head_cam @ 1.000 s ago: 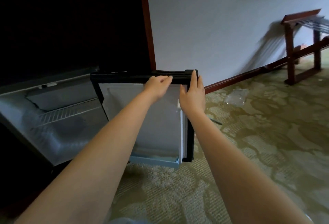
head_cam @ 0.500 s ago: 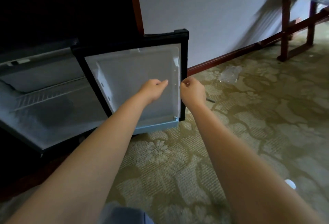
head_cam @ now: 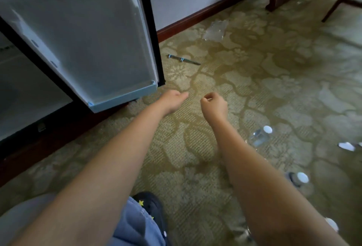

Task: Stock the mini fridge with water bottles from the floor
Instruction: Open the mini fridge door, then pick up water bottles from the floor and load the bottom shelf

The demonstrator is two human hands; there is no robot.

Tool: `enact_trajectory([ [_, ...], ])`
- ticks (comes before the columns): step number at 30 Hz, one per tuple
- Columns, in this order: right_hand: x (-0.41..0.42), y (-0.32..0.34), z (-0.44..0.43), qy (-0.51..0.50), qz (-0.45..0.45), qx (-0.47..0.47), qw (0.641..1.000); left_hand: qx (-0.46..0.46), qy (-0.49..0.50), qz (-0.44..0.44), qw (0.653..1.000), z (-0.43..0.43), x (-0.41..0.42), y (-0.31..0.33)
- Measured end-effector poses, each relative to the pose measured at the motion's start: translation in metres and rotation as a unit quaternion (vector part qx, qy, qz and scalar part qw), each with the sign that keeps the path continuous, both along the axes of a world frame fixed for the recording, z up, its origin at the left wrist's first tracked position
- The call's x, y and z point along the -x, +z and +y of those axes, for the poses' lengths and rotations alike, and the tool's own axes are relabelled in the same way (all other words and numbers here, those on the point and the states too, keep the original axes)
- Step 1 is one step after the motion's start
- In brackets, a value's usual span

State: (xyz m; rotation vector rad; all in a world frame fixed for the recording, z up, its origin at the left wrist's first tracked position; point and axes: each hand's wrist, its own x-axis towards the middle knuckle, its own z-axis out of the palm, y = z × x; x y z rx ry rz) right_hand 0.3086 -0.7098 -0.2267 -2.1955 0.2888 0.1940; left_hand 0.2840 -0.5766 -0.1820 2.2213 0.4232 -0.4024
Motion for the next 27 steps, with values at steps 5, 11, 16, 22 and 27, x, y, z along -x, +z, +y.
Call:
enact_trajectory([
  [5, 0.029, -0.059, -0.056, -0.041, 0.07, 0.023, 0.996, 0.023, -0.049, 0.053, 0.997, -0.052, 0.021, -0.034],
  [11, 0.058, -0.124, -0.104, -0.084, 0.17, 0.043, 0.981, 0.048, -0.081, 0.106, 0.99, -0.085, 0.041, -0.082],
  [16, 0.074, -0.171, -0.123, -0.104, 0.199, 0.083, 0.971, 0.043, -0.104, 0.138, 0.984, -0.093, 0.049, -0.114],
  [22, 0.071, -0.21, -0.137, -0.081, 0.243, 0.129, 0.958, 0.026, -0.119, 0.164, 0.979, -0.094, 0.046, -0.135],
  [27, 0.062, -0.225, -0.143, -0.037, 0.254, 0.213, 0.943, 0.018, -0.134, 0.17, 0.976, -0.089, 0.04, -0.145],
])
